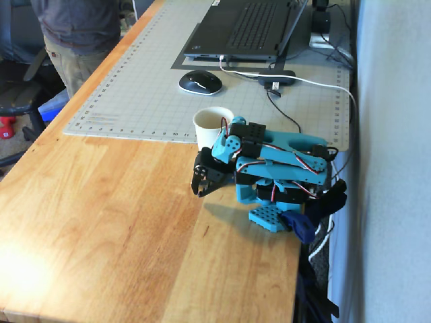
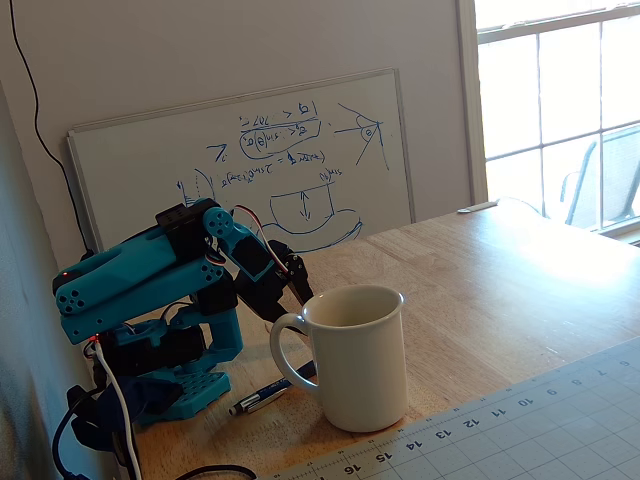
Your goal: Grasp a pen and put it in a mug.
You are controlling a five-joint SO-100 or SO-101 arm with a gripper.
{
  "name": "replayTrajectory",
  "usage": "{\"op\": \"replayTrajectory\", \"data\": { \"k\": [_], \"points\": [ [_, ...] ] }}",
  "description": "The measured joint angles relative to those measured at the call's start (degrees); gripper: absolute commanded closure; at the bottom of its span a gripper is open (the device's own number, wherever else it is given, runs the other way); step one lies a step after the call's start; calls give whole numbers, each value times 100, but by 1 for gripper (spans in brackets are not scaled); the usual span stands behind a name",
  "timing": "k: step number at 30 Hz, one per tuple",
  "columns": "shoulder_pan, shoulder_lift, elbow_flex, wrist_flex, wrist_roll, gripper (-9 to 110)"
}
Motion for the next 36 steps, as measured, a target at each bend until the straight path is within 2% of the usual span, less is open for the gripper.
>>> {"op": "replayTrajectory", "data": {
  "k": [36],
  "points": [
    [0,-246,-281,0,0,101]
  ]
}}
